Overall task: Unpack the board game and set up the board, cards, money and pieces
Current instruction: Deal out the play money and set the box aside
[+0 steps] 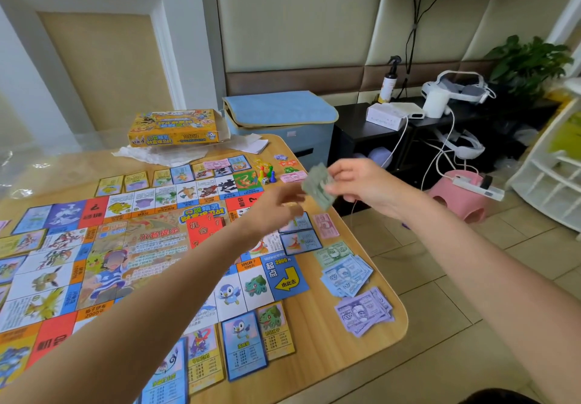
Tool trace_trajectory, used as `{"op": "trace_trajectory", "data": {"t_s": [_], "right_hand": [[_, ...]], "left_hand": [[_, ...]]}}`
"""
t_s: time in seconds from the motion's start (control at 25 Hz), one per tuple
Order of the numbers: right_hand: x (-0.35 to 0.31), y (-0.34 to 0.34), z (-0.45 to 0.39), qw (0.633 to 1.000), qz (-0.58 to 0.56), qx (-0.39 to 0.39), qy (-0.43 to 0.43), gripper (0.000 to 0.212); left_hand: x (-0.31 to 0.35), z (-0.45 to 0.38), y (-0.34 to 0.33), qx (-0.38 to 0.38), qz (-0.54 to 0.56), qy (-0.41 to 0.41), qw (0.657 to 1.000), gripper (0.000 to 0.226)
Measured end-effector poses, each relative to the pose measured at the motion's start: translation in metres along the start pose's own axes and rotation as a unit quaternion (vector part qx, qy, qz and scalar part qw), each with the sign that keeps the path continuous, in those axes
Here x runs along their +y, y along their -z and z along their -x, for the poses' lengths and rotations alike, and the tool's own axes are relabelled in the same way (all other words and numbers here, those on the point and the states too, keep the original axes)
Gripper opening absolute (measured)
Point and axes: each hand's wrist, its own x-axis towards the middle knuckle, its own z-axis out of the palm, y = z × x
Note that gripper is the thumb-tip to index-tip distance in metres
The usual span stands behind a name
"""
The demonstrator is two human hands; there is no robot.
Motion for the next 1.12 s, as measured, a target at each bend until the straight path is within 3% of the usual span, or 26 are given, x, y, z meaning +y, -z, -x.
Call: {"op": "trace_trajectory", "data": {"t_s": [0.04, 0.08, 0.16, 0.2, 0.32, 0.44, 0.52, 0.56, 0.64, 0.76, 0.92, 1.0, 1.12], "right_hand": [[-0.001, -0.008, -0.004, 0.996, -0.074, 0.042, -0.013, 0.010], [-0.001, -0.017, -0.008, 0.989, -0.125, 0.068, -0.028, 0.010], [0.003, -0.036, -0.014, 0.978, -0.186, 0.081, -0.047, 0.010], [0.005, -0.042, -0.016, 0.977, -0.188, 0.083, -0.047, 0.011], [0.011, -0.036, -0.016, 0.994, -0.038, 0.105, -0.016, 0.005], [0.027, -0.008, -0.007, 0.954, 0.279, 0.076, -0.085, 0.047], [0.038, -0.004, 0.005, 0.915, 0.347, -0.004, -0.206, 0.072], [0.044, -0.005, 0.010, 0.903, 0.349, -0.032, -0.248, 0.075], [0.054, -0.004, 0.015, 0.908, 0.314, -0.060, -0.269, 0.061], [0.056, 0.007, 0.016, 0.935, 0.223, -0.033, -0.273, 0.026], [0.050, 0.020, 0.018, 0.946, 0.199, -0.015, -0.255, 0.007], [0.041, 0.029, 0.015, 0.962, 0.156, -0.021, -0.224, 0.003], [0.027, 0.039, 0.001, 0.985, -0.003, 0.021, -0.170, 0.006]], "left_hand": [[0.007, -0.002, 0.002, -0.010, 0.192, 0.027, 0.981, 0.037], [0.012, -0.004, 0.001, -0.012, 0.337, 0.053, 0.940, 0.032], [0.016, -0.011, -0.003, 0.011, 0.480, 0.095, 0.872, 0.026], [0.016, -0.013, -0.004, 0.027, 0.500, 0.106, 0.859, 0.026], [0.010, -0.014, -0.001, 0.049, 0.449, 0.132, 0.883, 0.025], [0.003, -0.007, 0.002, 0.030, 0.371, 0.181, 0.910, 0.023], [-0.001, -0.004, -0.003, 0.017, 0.358, 0.203, 0.911, 0.022], [-0.002, -0.004, -0.007, 0.017, 0.346, 0.214, 0.913, 0.022], [-0.005, -0.004, -0.014, 0.017, 0.298, 0.233, 0.925, 0.022], [-0.008, -0.004, -0.018, 0.020, 0.263, 0.252, 0.931, 0.020], [-0.002, -0.004, -0.018, 0.031, 0.245, 0.246, 0.937, 0.018], [0.000, -0.005, -0.017, 0.065, 0.262, 0.237, 0.933, 0.019], [-0.004, -0.008, -0.011, 0.114, 0.310, 0.232, 0.915, 0.016]]}}
